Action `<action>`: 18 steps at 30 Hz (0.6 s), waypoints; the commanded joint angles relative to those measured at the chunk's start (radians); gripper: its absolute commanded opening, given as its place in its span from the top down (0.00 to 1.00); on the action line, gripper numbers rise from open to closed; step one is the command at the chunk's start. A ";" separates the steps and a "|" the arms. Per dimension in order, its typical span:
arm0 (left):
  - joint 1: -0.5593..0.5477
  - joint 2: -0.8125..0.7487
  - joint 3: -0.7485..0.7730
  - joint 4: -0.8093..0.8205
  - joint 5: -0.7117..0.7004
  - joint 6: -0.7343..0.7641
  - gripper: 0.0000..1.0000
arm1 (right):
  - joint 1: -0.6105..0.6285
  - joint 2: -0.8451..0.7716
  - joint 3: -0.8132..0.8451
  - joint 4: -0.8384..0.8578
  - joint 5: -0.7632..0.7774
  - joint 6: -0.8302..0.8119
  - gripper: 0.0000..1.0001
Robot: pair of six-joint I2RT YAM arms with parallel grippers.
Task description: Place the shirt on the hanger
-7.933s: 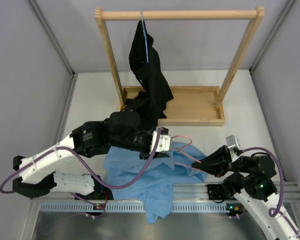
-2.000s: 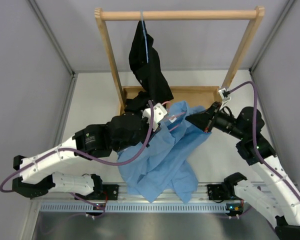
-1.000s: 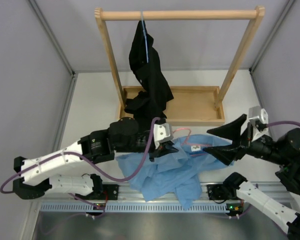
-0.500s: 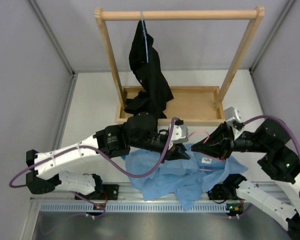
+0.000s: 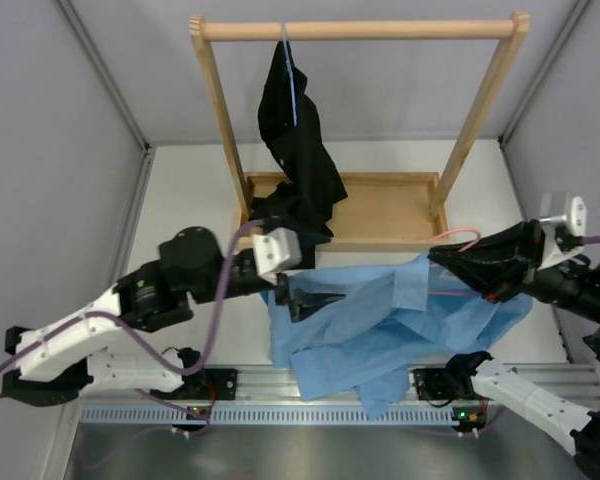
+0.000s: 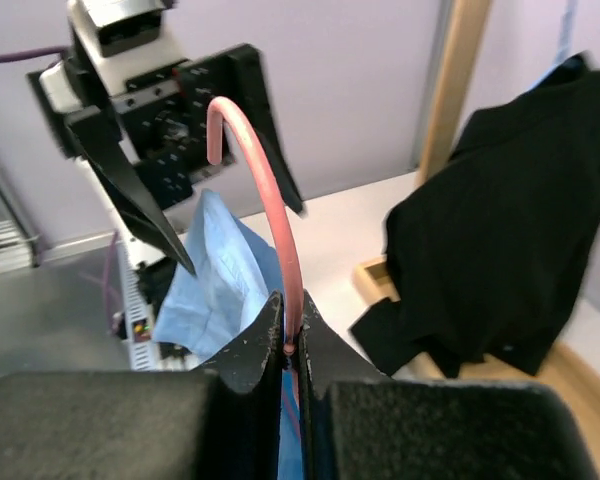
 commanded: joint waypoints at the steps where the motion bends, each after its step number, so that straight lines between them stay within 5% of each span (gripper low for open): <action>1: 0.002 -0.137 -0.049 0.028 -0.124 0.077 0.02 | 0.010 0.052 0.180 -0.098 0.134 -0.067 1.00; 10: 0.002 -0.185 -0.170 0.022 -0.104 0.055 0.08 | 0.010 0.204 0.441 -0.192 0.111 -0.122 1.00; 13: 0.002 -0.139 -0.195 0.052 -0.124 0.043 0.19 | 0.010 0.227 0.476 -0.195 0.094 -0.122 1.00; 14: 0.002 -0.125 -0.196 0.054 -0.169 0.037 0.25 | 0.010 0.228 0.481 -0.194 0.093 -0.122 1.00; 15: 0.002 -0.095 -0.193 0.054 -0.205 0.028 0.54 | 0.010 0.230 0.484 -0.195 0.102 -0.124 1.00; 18: 0.002 -0.061 -0.180 0.054 -0.434 -0.038 0.95 | 0.010 0.219 0.481 -0.198 0.174 -0.127 1.00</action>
